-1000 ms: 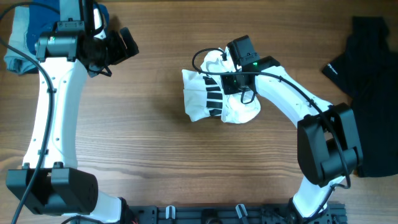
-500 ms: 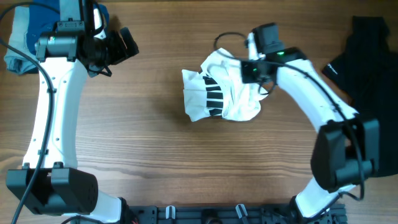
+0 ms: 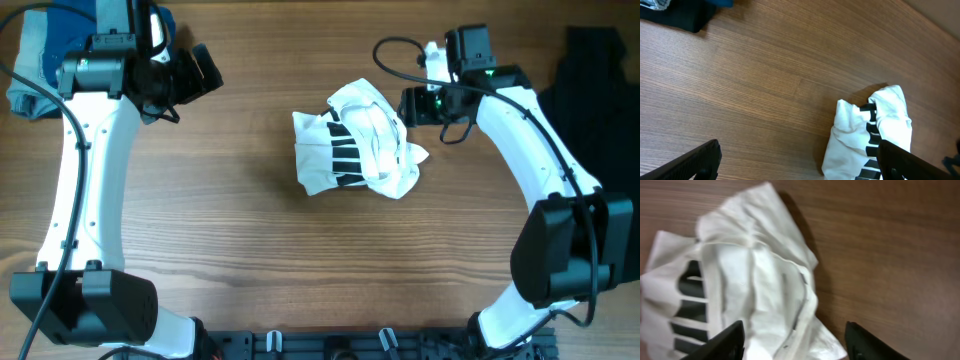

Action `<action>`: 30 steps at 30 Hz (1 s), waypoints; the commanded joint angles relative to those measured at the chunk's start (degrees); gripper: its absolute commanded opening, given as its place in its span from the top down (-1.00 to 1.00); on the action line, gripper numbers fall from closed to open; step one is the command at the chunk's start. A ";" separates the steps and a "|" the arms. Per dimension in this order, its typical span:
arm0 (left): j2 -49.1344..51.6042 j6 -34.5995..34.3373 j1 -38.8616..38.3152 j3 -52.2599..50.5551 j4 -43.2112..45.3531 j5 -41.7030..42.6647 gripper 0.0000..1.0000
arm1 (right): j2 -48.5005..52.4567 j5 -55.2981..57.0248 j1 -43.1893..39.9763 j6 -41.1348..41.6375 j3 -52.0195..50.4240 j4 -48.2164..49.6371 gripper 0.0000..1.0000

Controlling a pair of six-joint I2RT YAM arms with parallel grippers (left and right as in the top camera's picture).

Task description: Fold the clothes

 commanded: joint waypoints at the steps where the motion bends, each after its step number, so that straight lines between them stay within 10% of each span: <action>1: 0.72 0.94 0.20 -0.59 -0.02 -0.42 -0.99 | -1.86 -2.99 3.91 -1.97 1.09 0.28 -0.10; 26: 0.72 0.94 0.20 -0.59 -0.02 -1.05 -1.00 | 10.99 7.67 13.97 4.55 1.07 1.97 -0.09; 30: 0.72 0.94 0.20 -0.59 -0.02 -1.05 -0.99 | 10.99 12.41 13.92 7.91 1.07 1.68 0.47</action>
